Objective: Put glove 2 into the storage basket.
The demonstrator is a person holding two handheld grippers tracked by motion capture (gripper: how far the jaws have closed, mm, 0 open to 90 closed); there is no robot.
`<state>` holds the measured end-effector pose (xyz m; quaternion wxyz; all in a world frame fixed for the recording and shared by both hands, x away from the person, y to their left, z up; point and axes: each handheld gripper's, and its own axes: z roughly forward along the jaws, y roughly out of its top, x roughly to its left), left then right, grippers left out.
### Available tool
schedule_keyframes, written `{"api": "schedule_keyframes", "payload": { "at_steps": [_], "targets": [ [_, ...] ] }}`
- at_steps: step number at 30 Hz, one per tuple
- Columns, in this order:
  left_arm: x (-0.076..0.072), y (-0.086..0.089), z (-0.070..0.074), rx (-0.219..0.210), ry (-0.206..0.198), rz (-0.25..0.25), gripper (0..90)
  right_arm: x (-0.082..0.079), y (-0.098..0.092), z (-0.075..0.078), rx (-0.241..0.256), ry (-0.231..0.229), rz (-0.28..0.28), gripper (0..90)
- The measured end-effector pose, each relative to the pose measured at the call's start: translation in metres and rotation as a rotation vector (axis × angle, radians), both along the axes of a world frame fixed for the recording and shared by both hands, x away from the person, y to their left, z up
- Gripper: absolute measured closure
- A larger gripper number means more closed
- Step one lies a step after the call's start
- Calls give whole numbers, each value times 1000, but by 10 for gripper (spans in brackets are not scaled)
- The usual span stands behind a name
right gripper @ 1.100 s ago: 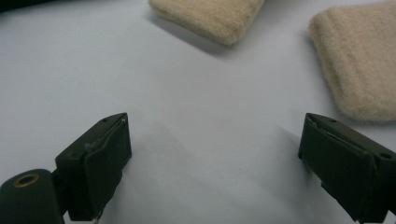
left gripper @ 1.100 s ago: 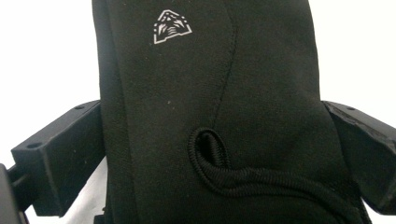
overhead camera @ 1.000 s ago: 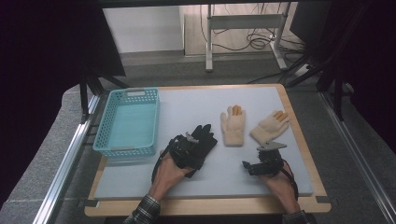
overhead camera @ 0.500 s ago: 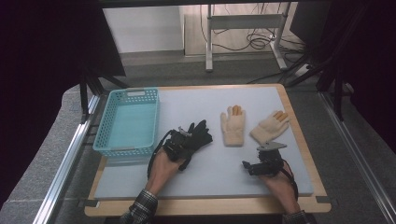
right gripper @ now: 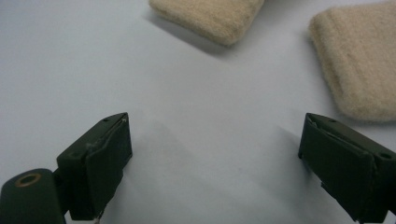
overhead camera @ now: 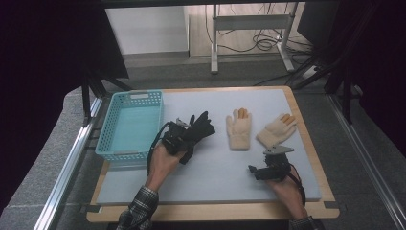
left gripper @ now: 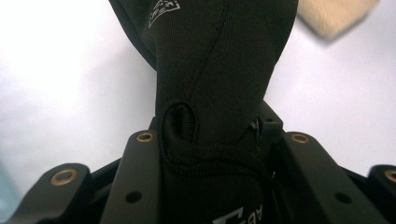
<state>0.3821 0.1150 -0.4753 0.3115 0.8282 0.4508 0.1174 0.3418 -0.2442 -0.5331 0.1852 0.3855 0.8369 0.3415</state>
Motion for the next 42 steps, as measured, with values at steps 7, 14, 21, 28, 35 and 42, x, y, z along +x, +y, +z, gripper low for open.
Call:
{"api": "schedule_keyframes", "payload": {
  "at_steps": [7, 14, 21, 28, 35, 42],
  "targets": [
    [11, 17, 26, 17, -20, 40, 641, 0, 0, 0, -1, -1, 0, 91],
    [19, 42, 44, 29, -39, 101, 640, 0, 0, 0, -1, -1, -1, 91],
    [24, 74, 50, 29, -39, 182, 639, 0, 0, 0, 0, -1, -1, 91],
    [28, 114, 51, 38, -35, 280, 636, 0, 0, 0, 0, -1, -1, 91],
    [32, 150, 42, 50, -5, 373, 635, 0, 0, 0, -1, -2, 0, 91],
    [41, 174, 25, 87, 50, 432, 633, 0, 0, 0, 0, -2, -1, 91]
  ]
}}
